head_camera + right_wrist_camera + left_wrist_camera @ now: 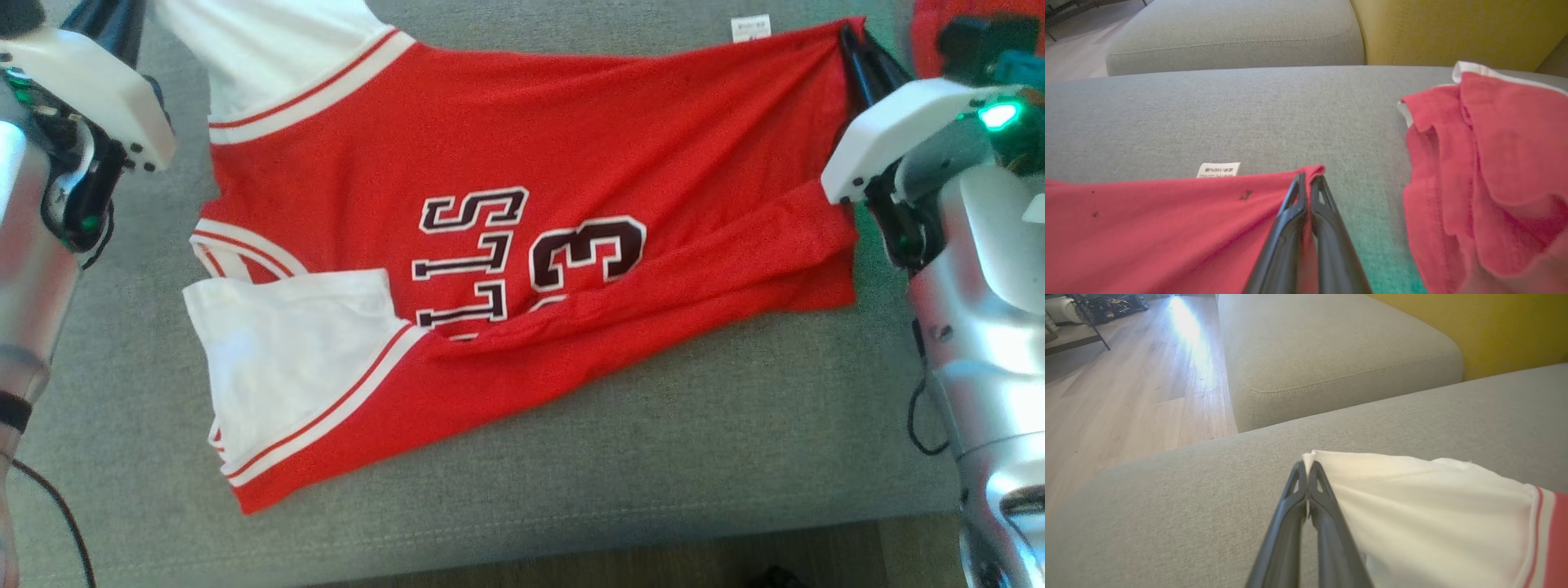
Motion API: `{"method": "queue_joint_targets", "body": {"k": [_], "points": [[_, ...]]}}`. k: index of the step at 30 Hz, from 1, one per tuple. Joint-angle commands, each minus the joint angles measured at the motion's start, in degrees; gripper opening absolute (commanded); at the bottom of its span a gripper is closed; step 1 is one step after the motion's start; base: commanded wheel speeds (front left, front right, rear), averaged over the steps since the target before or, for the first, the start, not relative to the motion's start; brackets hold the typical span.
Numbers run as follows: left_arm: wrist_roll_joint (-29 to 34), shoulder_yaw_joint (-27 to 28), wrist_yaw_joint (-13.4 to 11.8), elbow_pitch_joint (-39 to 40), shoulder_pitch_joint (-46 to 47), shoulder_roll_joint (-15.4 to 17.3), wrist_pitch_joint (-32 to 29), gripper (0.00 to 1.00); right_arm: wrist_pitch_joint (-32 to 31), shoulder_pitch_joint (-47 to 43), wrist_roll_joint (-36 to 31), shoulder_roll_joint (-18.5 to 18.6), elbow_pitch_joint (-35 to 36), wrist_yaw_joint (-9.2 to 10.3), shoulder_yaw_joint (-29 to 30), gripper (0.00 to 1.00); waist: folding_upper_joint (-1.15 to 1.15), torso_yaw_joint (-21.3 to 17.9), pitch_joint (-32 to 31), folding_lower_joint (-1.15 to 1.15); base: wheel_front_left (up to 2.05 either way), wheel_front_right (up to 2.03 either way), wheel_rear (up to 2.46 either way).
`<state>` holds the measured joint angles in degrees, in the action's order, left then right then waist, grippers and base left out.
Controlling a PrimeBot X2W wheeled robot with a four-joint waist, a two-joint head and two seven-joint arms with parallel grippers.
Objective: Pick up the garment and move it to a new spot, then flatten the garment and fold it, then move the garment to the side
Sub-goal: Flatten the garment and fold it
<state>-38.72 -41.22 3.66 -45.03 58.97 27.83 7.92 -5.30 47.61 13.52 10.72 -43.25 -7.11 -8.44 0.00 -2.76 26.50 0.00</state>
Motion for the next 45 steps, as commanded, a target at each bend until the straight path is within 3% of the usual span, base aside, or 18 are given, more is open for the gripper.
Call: {"method": "queue_joint_targets", "body": {"k": [1, 6, 14, 25, 45], "points": [[-0.61, 3.32, -1.33, -0.05, 3.30, 2.56, 1.50, 0.00, 1.53, 1.91, -0.67, 0.59, 0.51, -0.37, -0.09, 0.00, 0.00, 0.52, 0.22, 0.00, 0.00, 0.00, 0.00], [-0.75, 3.51, -1.44, -1.22, 3.76, 1.40, 3.29, 0.00, 2.88, 3.26, -1.51, 0.93, -1.85, -0.37, -0.20, 0.00, 0.00, 1.60, 0.37, 0.00, 0.00, 0.00, 0.00], [-0.43, 0.09, 2.70, 0.70, 1.77, 0.55, 4.86, 0.00, 5.45, 2.88, 0.97, 3.38, -3.12, -0.37, -4.74, 0.00, 0.00, 3.60, -1.13, 0.00, 0.00, 0.00, 0.00], [0.07, -2.87, 3.53, 9.36, -3.77, 6.52, 5.12, 0.00, 7.96, -1.11, 8.45, 9.59, 0.15, -0.37, -12.33, 0.00, 0.00, 5.62, -4.55, 0.00, 0.00, 0.00, 0.00], [-3.62, -10.30, 3.10, 40.03, -19.12, 21.90, -4.05, 0.00, 3.77, -10.35, 18.09, 24.64, 9.35, -0.37, -23.11, 0.00, 0.00, 9.37, -9.33, 0.00, 0.00, 0.00, 0.00]]}}
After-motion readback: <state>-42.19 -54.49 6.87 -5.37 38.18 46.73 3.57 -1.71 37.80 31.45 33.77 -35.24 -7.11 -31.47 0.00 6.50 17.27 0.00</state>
